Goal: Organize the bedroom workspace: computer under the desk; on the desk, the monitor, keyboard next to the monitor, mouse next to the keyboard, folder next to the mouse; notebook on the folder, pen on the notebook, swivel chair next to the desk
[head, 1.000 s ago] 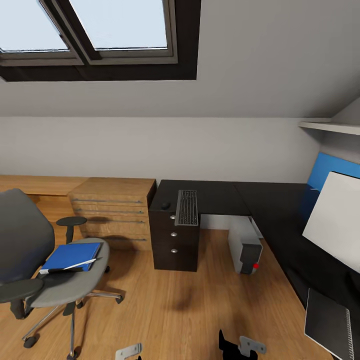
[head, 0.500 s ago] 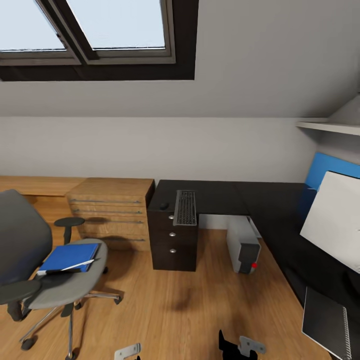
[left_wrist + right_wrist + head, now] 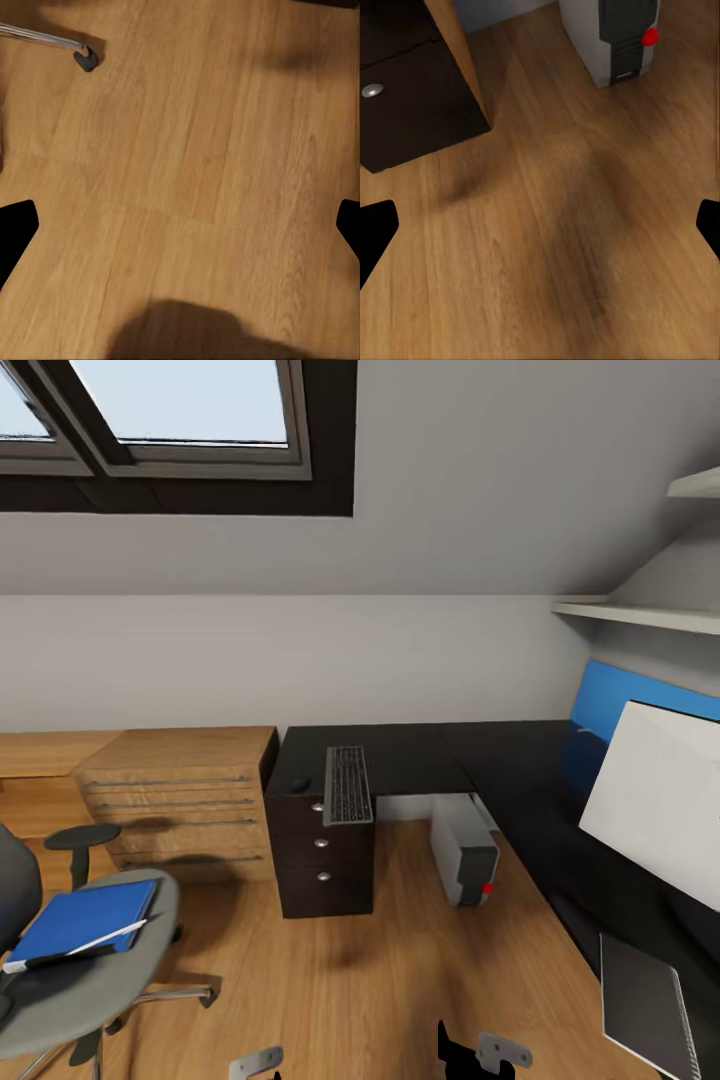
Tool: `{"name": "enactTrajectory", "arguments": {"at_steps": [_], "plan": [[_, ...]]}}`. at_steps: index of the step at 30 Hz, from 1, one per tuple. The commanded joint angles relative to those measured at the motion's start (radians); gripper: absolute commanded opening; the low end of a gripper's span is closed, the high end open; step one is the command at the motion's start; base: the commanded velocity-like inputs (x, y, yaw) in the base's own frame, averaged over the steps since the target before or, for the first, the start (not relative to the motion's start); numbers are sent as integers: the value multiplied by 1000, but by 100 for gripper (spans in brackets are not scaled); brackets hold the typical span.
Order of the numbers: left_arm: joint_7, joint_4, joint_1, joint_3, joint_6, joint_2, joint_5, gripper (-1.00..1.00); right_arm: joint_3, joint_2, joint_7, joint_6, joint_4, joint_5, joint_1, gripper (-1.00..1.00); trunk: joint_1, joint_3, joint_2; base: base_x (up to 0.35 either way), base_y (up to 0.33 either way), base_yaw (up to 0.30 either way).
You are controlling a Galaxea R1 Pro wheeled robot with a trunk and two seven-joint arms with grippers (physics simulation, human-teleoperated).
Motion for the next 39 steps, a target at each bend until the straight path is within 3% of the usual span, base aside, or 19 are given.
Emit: {"name": "enactTrajectory", "arguments": {"at_steps": [1, 9, 35, 39], "plan": [[6, 0, -1, -9, -3, 0, 8, 100, 7, 1, 4, -3, 2, -11, -1, 100, 0, -1, -1, 105, 65, -258], [6, 0, -1, -9, -3, 0, 8, 100, 7, 1, 4, -3, 2, -10, -1, 100, 0, -1, -1, 36, 22, -164], [5, 0, -1, -9, -4, 0, 8, 100, 7, -4, 4, -5, 2, -9, -1, 100, 0, -1, -1, 41, 14, -6], [4, 0, -1, -9, -4, 0, 8, 100, 7, -5, 4, -5, 2, 19, 0, 100, 0, -1, -1, 292, 105, 0]]}}
